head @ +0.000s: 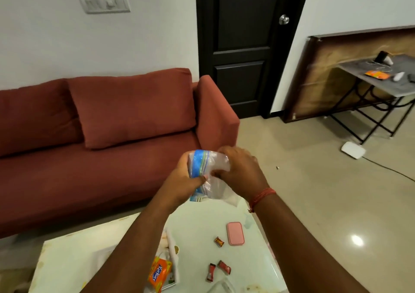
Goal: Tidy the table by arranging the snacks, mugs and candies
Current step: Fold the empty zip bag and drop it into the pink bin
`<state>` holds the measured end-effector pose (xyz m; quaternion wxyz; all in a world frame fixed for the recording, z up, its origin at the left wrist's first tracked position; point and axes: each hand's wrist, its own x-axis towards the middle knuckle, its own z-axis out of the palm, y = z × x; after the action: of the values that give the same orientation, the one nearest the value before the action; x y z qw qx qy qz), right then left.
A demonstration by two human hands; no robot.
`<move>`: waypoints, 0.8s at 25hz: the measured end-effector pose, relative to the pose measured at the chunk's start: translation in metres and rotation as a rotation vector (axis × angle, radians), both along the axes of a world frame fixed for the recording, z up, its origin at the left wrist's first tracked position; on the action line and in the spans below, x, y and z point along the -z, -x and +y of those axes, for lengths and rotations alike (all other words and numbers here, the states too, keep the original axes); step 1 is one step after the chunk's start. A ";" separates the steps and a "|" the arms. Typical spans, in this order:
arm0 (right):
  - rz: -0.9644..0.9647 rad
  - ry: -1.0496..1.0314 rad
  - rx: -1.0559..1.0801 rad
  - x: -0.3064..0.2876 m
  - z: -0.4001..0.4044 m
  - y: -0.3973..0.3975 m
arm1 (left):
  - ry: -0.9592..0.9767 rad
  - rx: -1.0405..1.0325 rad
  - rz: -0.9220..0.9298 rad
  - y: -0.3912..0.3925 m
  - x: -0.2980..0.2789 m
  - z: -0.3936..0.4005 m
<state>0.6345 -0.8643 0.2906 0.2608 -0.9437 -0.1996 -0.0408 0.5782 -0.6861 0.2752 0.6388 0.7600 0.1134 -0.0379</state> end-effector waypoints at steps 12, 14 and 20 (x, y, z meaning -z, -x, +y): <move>0.468 -0.418 0.137 0.084 -0.079 0.031 | 0.720 0.015 0.148 -0.033 0.062 -0.103; 0.436 -0.463 0.245 0.100 -0.107 0.020 | 0.672 0.033 0.203 -0.050 0.078 -0.131; 0.949 -1.346 0.569 0.201 -0.232 -0.009 | 0.553 0.005 0.410 -0.105 0.170 -0.230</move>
<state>0.6440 -1.0962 0.0894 0.7987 -0.5204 0.2399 0.1838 0.6834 -0.9164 0.1056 0.7847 0.5348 0.2227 -0.2207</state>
